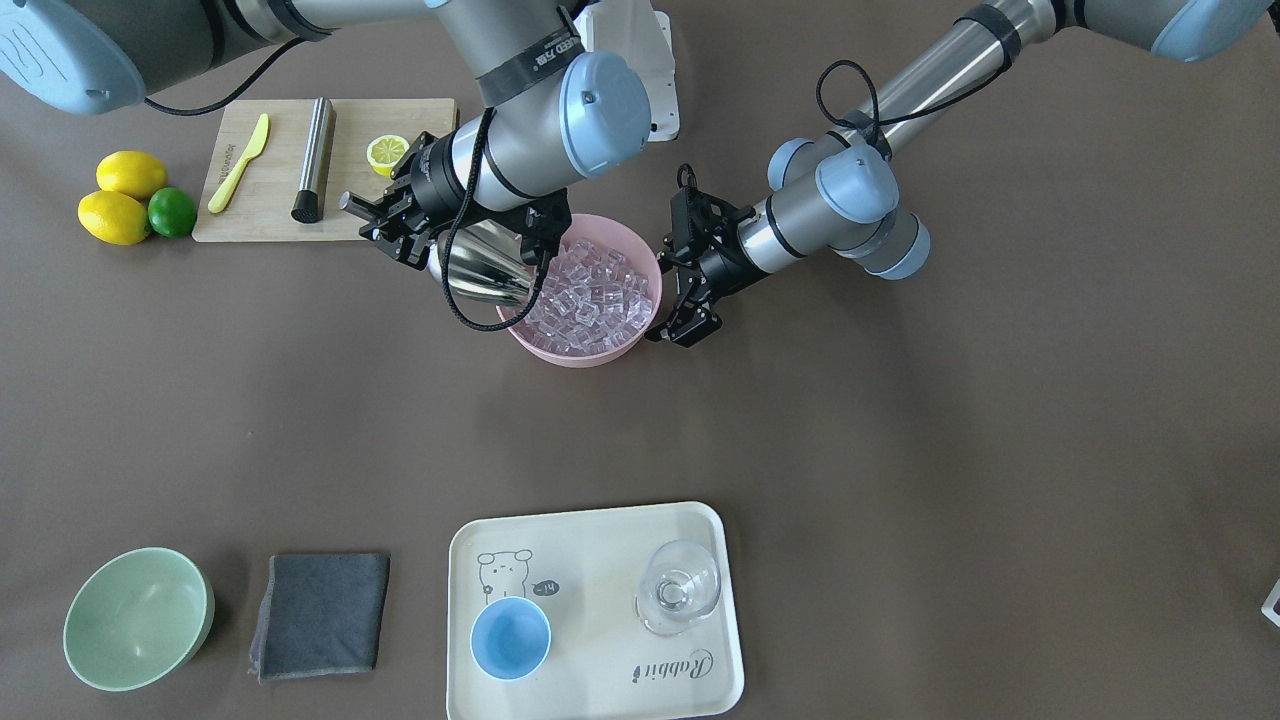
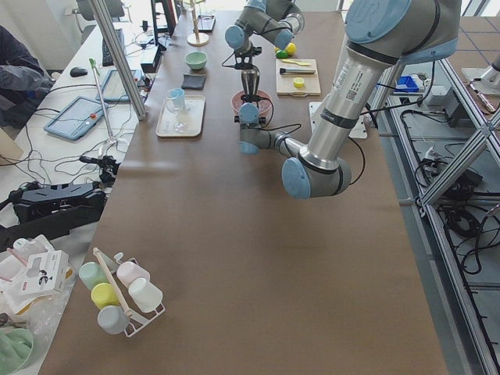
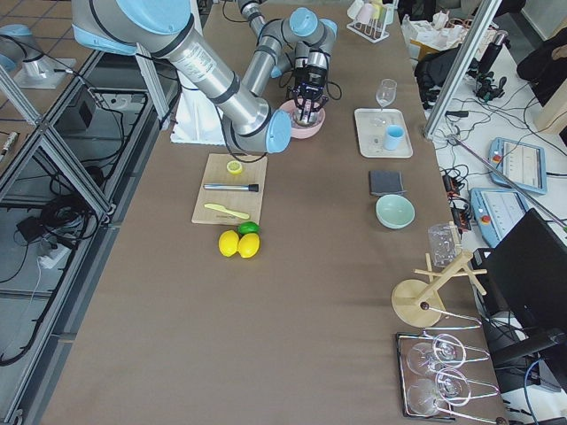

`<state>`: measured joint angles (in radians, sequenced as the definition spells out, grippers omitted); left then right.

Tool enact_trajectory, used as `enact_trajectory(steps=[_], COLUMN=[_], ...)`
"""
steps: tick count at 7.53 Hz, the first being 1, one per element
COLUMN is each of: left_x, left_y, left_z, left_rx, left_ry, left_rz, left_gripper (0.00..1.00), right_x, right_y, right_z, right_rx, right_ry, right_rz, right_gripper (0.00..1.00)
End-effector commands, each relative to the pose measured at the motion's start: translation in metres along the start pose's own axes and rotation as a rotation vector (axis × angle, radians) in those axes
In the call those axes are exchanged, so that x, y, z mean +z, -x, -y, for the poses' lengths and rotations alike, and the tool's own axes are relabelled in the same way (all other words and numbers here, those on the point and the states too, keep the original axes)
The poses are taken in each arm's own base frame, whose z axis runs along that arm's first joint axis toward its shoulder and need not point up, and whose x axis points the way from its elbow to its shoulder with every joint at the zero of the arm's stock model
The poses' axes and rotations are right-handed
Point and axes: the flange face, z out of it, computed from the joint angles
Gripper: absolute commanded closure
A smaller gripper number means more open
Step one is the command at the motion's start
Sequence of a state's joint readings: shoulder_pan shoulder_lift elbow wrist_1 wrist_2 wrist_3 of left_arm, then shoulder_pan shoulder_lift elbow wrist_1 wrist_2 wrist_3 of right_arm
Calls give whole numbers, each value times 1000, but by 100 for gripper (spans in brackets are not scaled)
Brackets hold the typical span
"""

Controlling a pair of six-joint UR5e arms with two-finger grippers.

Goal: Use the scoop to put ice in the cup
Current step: 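Carry the scoop with the right gripper over the pink ice bowl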

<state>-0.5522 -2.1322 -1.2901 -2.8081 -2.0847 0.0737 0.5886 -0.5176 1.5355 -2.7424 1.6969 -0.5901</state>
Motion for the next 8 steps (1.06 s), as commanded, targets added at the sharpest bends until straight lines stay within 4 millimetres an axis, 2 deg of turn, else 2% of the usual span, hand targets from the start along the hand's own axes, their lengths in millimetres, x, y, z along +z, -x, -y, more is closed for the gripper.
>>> enact_trajectory(steps=[1, 8], left_x=[0, 1], left_y=[0, 0], left_z=[0, -2], left_rx=[2, 1], left_ry=[0, 4], left_rz=[0, 0], left_gripper=[2, 2], right_x=[5, 6], right_y=[9, 17], right_z=[15, 35], right_rx=[1, 36], right_ry=[22, 37], right_rz=[0, 1], right_gripper=[100, 100])
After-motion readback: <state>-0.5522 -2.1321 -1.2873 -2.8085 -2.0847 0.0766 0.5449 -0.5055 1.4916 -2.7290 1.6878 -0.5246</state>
